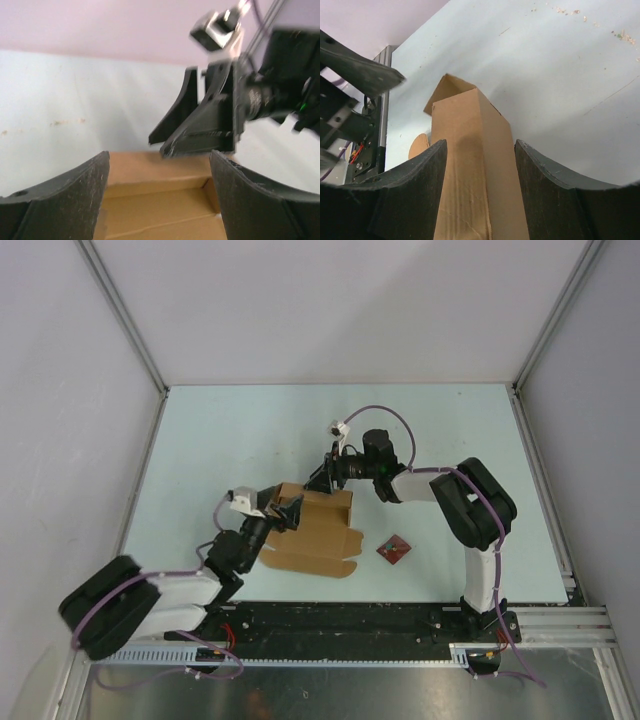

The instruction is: Fold the paper box

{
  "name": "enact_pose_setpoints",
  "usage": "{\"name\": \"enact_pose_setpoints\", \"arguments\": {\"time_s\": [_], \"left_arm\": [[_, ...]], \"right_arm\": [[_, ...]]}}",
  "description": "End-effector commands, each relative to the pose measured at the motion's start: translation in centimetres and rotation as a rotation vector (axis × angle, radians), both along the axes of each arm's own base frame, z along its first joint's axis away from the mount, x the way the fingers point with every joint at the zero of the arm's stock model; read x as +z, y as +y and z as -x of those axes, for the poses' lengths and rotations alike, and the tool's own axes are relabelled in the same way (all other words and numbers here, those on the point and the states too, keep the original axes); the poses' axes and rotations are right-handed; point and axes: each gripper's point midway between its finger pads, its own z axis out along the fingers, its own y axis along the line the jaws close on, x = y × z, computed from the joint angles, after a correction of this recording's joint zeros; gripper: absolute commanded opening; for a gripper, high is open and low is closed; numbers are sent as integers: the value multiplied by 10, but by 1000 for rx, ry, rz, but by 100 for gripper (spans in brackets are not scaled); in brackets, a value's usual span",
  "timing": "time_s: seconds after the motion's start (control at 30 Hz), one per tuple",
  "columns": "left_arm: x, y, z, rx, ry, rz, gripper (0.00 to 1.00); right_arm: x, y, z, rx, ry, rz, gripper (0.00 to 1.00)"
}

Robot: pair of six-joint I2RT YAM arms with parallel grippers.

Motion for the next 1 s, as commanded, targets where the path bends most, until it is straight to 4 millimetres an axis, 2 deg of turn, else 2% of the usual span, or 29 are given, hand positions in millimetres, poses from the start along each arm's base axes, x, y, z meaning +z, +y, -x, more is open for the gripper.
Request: {"name": "enact_pose_setpoints", "arguments": {"time_s": [0.0, 0.03, 0.07, 0.1, 0.13, 0.17, 0.2, 0.37, 0.47, 0.5, 0.53, 0.57, 0.6, 0.63, 0.7, 0.77, 0.8, 0.83, 0.9, 0.97], "left_arm": [[-67, 23, 31, -10, 201, -82, 86], [-54, 21, 28, -8, 180, -59, 87], [-54, 23, 27, 13, 188, -60, 87], [-69, 27, 29, 31, 254, -93, 87], [-70, 28, 28, 38, 270, -103, 87], [-54, 26, 22, 60, 253, -82, 87], [-65, 29, 26, 70, 307, -109, 87], [-61, 31, 28, 102, 399, -100, 85], [-47, 31, 29, 104, 387, -73, 82], [-31, 31, 30, 89, 342, -45, 80], [-25, 32, 30, 87, 324, -35, 79], [-21, 35, 31, 92, 315, -39, 78], [-9, 37, 31, 96, 284, -27, 78], [-6, 40, 31, 109, 275, -26, 77], [-1, 43, 31, 115, 266, -41, 77], [0, 44, 31, 118, 265, -44, 77], [0, 43, 31, 116, 264, -50, 77], [0, 42, 31, 114, 267, -50, 77], [-1, 41, 31, 111, 272, -43, 77], [1, 41, 31, 110, 267, -36, 77]], "right_arm": [[17, 5, -8, 12, -56, -34, 62], [15, 5, -8, 12, -53, -33, 62], [17, 5, -9, 10, -55, -37, 62], [16, 5, -10, 9, -56, -39, 62], [16, 5, -10, 9, -53, -41, 62], [17, 6, -10, 11, -54, -42, 62], [17, 6, -9, 15, -51, -41, 62], [17, 5, -12, 9, -62, -33, 62], [18, 3, -12, 11, -76, -23, 62], [18, 3, -12, 13, -84, -15, 62], [14, 1, -10, 19, -76, 8, 62], [19, -1, -11, 30, -127, 18, 63], [19, -2, -9, 45, -146, 30, 67], [15, -6, -6, 54, -134, 57, 68], [24, -12, -6, 81, -190, 76, 71], [21, -20, 0, 93, -166, 122, 73], [30, -22, -1, 101, -210, 126, 75], [27, -26, 4, 110, -188, 151, 76], [39, -29, 5, 109, -211, 157, 78], [41, -32, 8, 107, -212, 168, 79]]}}
